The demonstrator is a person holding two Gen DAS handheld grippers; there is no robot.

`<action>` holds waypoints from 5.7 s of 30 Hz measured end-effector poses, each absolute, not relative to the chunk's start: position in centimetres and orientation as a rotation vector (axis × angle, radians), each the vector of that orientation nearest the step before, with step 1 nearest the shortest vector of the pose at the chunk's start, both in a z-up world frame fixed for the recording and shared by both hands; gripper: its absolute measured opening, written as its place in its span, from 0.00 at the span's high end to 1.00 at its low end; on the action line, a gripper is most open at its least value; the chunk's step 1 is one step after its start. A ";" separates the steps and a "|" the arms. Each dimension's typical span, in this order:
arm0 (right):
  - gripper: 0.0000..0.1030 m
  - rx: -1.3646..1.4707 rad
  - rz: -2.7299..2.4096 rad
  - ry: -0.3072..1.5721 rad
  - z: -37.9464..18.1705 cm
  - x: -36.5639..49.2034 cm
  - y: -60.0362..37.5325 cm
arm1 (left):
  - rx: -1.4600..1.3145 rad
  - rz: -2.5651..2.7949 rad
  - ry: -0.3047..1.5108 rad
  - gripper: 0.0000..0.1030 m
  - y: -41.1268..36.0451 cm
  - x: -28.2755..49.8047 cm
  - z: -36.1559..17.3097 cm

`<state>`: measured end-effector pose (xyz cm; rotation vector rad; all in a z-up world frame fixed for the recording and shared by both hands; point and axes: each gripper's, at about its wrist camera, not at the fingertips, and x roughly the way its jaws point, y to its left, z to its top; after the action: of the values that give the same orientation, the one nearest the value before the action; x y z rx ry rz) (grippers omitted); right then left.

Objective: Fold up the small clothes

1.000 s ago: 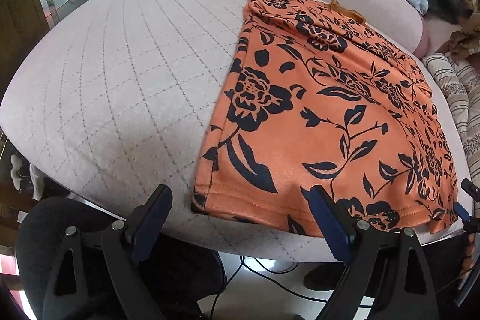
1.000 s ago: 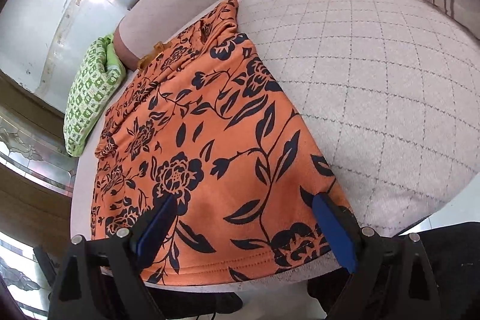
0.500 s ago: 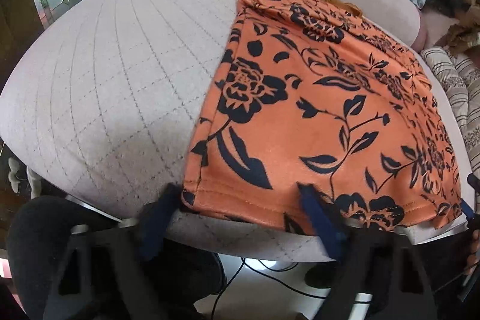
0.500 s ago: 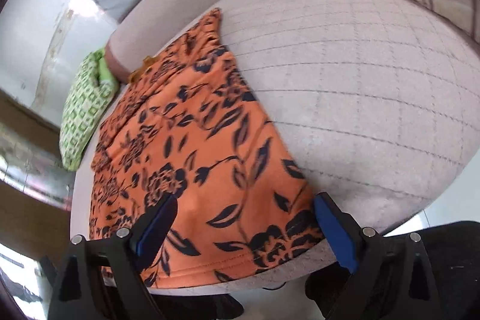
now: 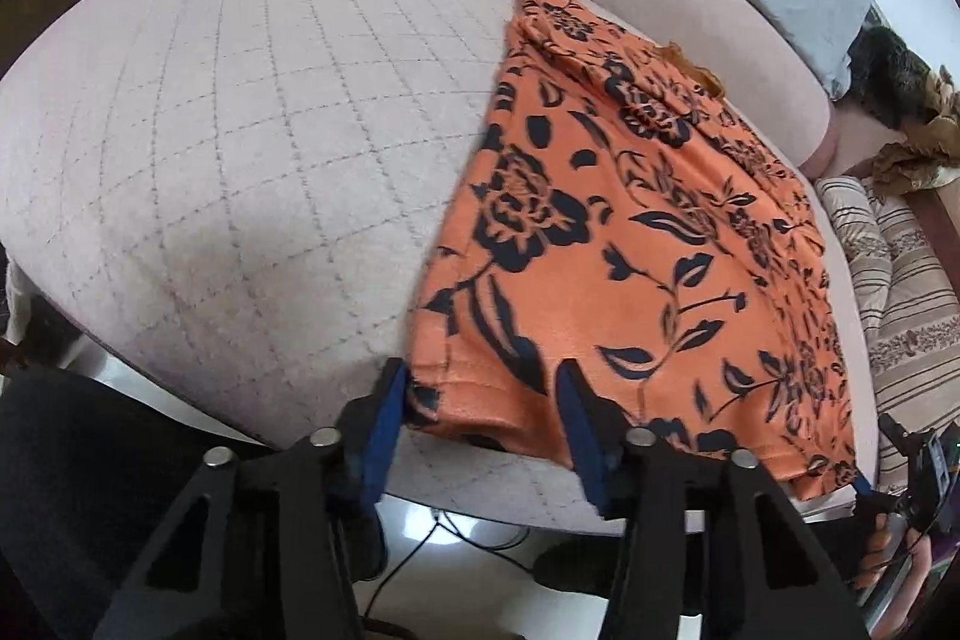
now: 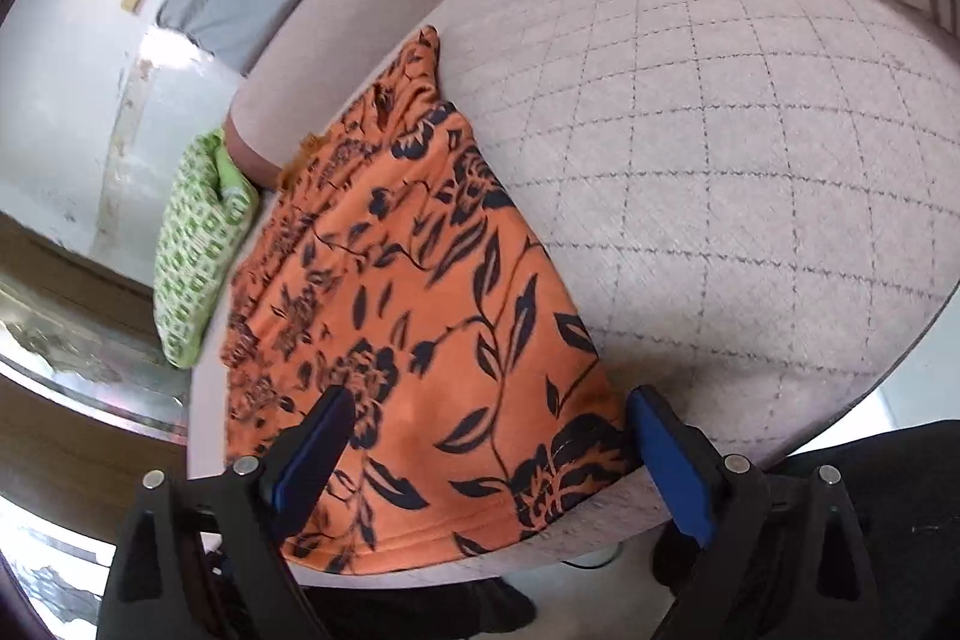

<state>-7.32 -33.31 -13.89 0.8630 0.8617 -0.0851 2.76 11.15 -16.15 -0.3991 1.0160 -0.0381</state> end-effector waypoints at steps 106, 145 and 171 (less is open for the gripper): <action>0.80 0.594 0.159 0.986 -6.3 21.0 -31.6 | -0.110 -0.178 0.898 0.85 6.3 24.0 -4.5; 0.73 0.260 -0.025 1.044 -12.7 18.5 -33.0 | -0.019 -0.191 0.955 0.96 8.6 22.6 -12.6; 0.34 0.495 0.223 0.901 -7.6 13.3 -31.8 | 0.049 -0.209 0.811 0.44 7.0 15.4 -6.5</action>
<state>13.33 -31.77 -7.57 0.4950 0.9008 0.2228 15.41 6.95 -6.50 0.0492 0.8114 -0.2087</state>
